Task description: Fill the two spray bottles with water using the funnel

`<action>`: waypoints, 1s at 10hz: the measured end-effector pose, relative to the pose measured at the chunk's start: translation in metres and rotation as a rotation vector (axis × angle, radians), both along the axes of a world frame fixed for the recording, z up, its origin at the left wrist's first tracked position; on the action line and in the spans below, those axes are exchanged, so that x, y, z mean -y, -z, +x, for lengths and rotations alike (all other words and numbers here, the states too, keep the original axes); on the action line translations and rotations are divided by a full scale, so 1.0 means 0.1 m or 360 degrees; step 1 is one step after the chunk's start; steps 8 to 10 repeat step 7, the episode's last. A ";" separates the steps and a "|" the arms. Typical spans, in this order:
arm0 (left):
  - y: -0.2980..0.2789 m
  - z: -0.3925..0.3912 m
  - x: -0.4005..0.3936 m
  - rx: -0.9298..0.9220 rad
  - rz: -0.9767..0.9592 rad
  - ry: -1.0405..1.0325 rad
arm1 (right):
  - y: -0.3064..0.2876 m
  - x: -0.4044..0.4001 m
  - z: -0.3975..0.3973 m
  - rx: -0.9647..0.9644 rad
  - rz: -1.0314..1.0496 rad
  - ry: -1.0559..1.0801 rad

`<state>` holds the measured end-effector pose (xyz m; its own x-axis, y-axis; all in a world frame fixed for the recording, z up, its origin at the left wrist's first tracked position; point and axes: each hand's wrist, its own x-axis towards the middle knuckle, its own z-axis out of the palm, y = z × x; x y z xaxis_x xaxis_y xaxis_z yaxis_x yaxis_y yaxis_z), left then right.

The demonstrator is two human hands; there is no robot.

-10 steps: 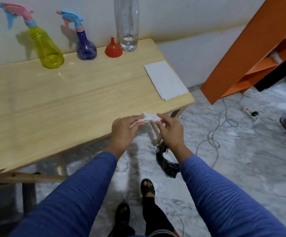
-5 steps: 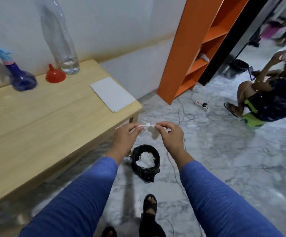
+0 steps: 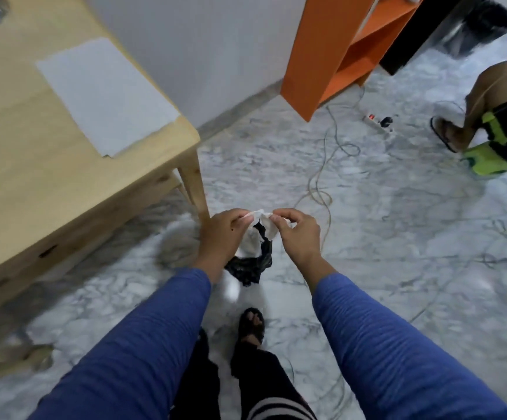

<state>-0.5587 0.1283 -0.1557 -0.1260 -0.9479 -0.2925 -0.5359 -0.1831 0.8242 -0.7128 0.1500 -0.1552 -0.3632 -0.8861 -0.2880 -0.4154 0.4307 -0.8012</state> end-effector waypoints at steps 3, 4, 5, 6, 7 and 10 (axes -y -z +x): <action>1.79 -0.19 0.27 0.0214 0.0231 0.0176 | 1.76 0.27 -0.11 -0.0012 0.0305 -0.0035; 2.23 -0.17 0.30 0.0268 0.0298 0.0282 | 2.13 0.30 -0.12 0.0049 0.0436 -0.0113; 2.43 -0.14 0.31 0.0370 0.0349 0.0365 | 2.26 0.27 -0.12 0.0075 0.0527 -0.0134; 2.37 -0.09 0.26 0.0453 0.0420 0.0424 | 2.18 0.21 -0.11 0.0061 0.0515 -0.0130; 2.11 -0.03 0.16 0.0504 0.0539 0.0518 | 1.89 0.12 -0.06 -0.0042 0.0604 -0.0215; 2.11 -0.03 0.16 0.0504 0.0539 0.0518 | 1.89 0.12 -0.06 -0.0042 0.0604 -0.0215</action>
